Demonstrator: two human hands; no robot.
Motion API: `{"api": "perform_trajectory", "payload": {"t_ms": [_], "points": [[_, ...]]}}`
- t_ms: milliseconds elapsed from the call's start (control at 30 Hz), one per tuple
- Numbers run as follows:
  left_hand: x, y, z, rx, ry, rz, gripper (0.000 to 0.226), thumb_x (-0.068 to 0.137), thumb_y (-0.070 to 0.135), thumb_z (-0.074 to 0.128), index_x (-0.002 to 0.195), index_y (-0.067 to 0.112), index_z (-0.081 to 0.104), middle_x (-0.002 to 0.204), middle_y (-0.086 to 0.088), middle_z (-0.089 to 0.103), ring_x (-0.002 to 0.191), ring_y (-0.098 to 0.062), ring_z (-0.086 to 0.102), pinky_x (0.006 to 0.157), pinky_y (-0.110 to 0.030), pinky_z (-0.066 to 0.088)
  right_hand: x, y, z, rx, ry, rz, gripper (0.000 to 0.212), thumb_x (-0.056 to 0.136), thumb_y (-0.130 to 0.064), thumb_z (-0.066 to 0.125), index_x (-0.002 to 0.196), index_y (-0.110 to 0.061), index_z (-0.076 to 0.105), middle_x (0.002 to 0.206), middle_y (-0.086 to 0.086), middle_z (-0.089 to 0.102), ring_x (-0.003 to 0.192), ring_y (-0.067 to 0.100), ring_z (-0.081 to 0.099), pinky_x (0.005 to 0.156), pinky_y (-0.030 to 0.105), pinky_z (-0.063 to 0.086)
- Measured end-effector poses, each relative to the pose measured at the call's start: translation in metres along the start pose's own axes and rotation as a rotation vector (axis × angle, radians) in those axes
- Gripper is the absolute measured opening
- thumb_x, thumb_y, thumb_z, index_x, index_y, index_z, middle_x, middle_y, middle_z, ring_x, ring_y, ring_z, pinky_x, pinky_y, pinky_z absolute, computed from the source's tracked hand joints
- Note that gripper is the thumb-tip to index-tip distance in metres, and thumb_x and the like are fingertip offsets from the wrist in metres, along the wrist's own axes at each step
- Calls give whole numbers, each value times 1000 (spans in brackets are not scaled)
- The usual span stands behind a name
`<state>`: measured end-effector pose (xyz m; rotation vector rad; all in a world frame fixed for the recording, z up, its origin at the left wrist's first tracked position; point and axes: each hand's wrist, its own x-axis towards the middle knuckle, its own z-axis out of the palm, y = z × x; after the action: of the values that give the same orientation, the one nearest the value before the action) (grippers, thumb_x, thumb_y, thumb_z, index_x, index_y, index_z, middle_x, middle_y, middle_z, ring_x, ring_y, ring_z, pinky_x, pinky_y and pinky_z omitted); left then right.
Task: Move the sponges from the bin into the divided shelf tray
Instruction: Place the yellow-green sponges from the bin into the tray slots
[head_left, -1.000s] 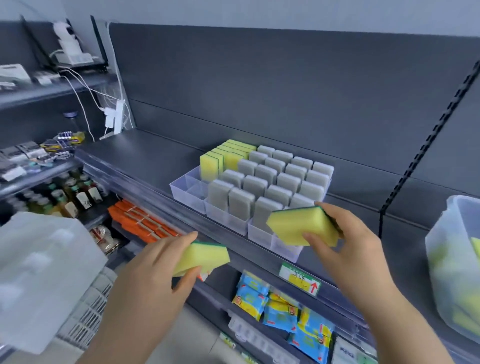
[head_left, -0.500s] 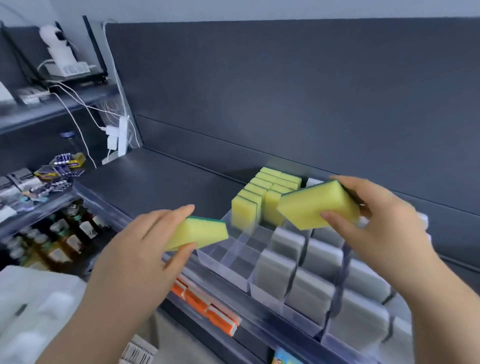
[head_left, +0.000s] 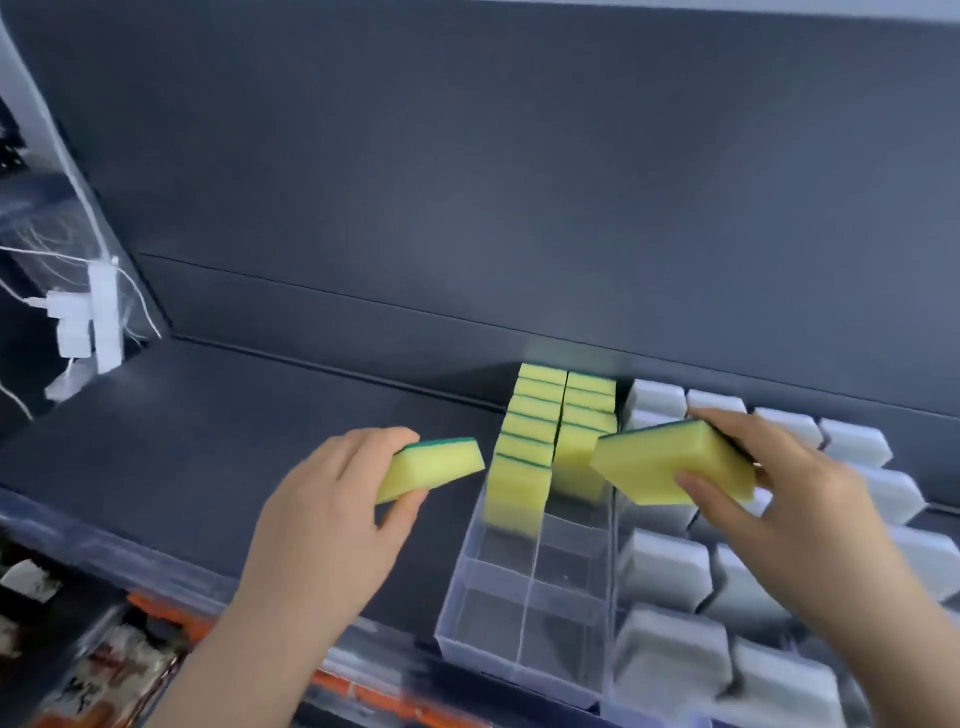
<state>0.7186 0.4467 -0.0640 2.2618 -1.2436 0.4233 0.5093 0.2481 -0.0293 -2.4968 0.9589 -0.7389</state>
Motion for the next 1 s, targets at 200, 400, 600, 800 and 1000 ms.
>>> {"api": "perform_trajectory", "payload": {"t_ms": [200, 400, 600, 800, 1000], "points": [[47, -41, 7, -82, -15, 174, 45, 65, 19, 81, 106, 19, 63, 96, 8, 65, 80, -15, 58, 58, -23, 38, 17, -31, 16, -88, 24, 87, 40, 80, -18, 69, 118, -26, 57, 99, -11, 53, 80, 10, 44, 72, -1, 32], [58, -46, 25, -201, -29, 320, 46, 64, 17, 81, 107, 16, 64, 98, 4, 66, 89, -9, 49, 57, -25, 43, 40, -31, 42, -190, -144, 227, 43, 85, -22, 62, 126, -27, 49, 117, -6, 54, 102, 15, 49, 81, 24, 36], [69, -50, 32, -266, -64, 384, 46, 65, 16, 81, 108, 16, 64, 99, 5, 65, 88, -9, 49, 54, -27, 44, 51, -31, 63, -246, -245, 323, 47, 87, -18, 56, 132, -27, 44, 129, -4, 49, 115, 15, 46, 77, 20, 31], [71, -61, 30, -268, -74, 337, 46, 67, 18, 79, 110, 17, 63, 100, 6, 65, 88, -9, 49, 57, -26, 44, 67, -33, 69, -265, -357, 335, 48, 86, -19, 57, 132, -29, 43, 129, 0, 49, 110, 21, 49, 83, 27, 42], [72, -67, 27, -244, -59, 307, 46, 67, 18, 78, 111, 16, 62, 99, 5, 65, 87, -11, 50, 56, -25, 42, 76, -37, 78, -306, -490, 310, 49, 84, -16, 55, 130, -30, 44, 122, 1, 53, 97, 24, 57, 83, 40, 51]]}}
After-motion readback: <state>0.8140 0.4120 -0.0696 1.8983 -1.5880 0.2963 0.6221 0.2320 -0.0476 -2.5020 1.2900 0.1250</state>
